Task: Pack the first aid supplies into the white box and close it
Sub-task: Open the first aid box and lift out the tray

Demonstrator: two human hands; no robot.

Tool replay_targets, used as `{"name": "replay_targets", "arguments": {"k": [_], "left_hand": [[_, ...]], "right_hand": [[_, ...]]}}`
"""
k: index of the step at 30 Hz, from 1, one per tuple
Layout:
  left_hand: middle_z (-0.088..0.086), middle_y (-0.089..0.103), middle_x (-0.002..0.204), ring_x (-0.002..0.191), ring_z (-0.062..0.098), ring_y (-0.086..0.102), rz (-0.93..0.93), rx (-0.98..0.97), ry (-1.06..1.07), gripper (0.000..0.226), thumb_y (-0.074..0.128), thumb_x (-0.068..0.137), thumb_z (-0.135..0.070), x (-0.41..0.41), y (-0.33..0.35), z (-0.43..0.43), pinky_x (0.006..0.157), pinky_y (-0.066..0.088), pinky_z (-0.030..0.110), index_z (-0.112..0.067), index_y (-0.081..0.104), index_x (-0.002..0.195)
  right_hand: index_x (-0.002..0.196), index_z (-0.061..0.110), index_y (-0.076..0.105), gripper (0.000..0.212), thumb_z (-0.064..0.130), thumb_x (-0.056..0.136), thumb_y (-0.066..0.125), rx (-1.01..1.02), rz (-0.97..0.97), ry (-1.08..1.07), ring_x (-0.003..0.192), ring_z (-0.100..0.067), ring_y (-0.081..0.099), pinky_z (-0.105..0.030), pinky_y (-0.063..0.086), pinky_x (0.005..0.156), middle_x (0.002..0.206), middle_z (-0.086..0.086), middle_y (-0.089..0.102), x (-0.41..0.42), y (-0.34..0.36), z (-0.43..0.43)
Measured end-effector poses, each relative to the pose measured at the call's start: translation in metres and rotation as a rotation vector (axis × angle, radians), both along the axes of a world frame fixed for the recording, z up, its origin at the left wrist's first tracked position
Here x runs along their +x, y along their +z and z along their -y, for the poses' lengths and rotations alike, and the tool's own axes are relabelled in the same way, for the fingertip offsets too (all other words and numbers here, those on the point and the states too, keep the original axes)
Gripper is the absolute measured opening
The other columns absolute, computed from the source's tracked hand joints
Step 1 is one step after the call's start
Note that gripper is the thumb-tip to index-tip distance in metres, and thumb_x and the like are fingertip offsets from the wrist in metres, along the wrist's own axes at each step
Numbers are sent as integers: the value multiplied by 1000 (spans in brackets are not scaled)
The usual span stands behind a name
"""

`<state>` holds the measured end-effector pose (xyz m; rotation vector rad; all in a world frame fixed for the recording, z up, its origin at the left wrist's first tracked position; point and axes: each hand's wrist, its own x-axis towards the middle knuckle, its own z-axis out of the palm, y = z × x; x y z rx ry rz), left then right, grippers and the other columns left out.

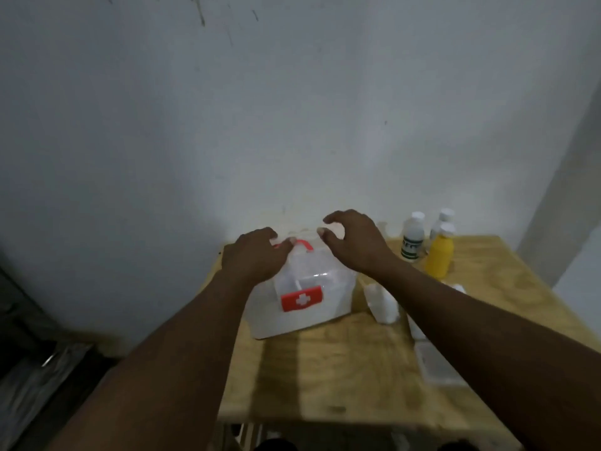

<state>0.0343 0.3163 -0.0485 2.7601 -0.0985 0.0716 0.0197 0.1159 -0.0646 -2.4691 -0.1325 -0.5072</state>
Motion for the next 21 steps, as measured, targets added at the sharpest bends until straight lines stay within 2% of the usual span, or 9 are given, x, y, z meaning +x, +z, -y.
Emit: {"name": "replay_targets", "arguments": {"k": [3, 6, 9, 11, 12, 15, 18, 21], "left_hand": [[7, 57, 141, 129, 33, 52, -4, 18, 93, 76, 36, 86, -77, -26, -2, -6, 108, 36, 49, -24, 54, 137], [10, 61, 134, 123, 36, 55, -12, 27, 189, 85, 33, 78, -83, -46, -3, -10, 105, 38, 53, -22, 55, 133], [12, 59, 134, 124, 37, 53, -3, 18, 260, 84, 36, 78, -83, -65, -4, -7, 105, 36, 52, -20, 54, 131], [13, 59, 134, 124, 38, 52, 7, 3, 304, 82, 37, 79, -82, -75, -5, -5, 106, 36, 52, -20, 55, 129], [14, 59, 134, 124, 38, 52, 14, -5, 323, 82, 37, 79, -82, -78, -5, -4, 106, 36, 51, -20, 55, 129], [14, 59, 133, 123, 38, 53, 42, -31, 357, 81, 36, 81, -81, -85, -9, -4, 104, 38, 49, -20, 56, 130], [13, 60, 133, 122, 37, 54, 64, -102, 361, 73, 41, 85, -75, -86, -10, -4, 103, 38, 47, -18, 57, 130], [11, 57, 138, 126, 35, 53, 97, -304, 296, 72, 49, 83, -74, -85, -12, -11, 105, 38, 48, -23, 56, 133]], "right_hand": [[117, 18, 59, 39, 43, 87, 58, 125, 45, -194, 113, -28, 53, -41, 47, 93, 119, -9, 58, -52, -2, -17], [117, 14, 51, 44, 39, 83, 65, 399, 16, -322, 112, -30, 53, -37, 44, 91, 121, -9, 51, -102, -12, -41], [127, 10, 46, 54, 41, 87, 65, 811, -270, -354, 108, -28, 58, -33, 47, 80, 122, -9, 57, -129, -24, -61], [122, 9, 54, 48, 44, 90, 62, 1095, -444, -321, 95, -27, 66, -35, 58, 72, 108, -7, 66, -136, -27, -69], [117, 9, 57, 44, 45, 91, 62, 1170, -489, -308, 89, -27, 68, -37, 61, 70, 102, -8, 68, -137, -26, -69], [107, 7, 58, 39, 42, 90, 64, 1252, -546, -265, 83, -28, 70, -38, 63, 69, 95, -11, 69, -135, -26, -65], [107, 4, 58, 41, 38, 88, 69, 1288, -506, -235, 87, -28, 67, -35, 61, 65, 97, -10, 68, -133, -27, -62], [96, 5, 62, 29, 32, 89, 68, 1145, -384, -235, 73, -23, 65, -30, 58, 53, 86, -11, 67, -132, -23, -62]]}}
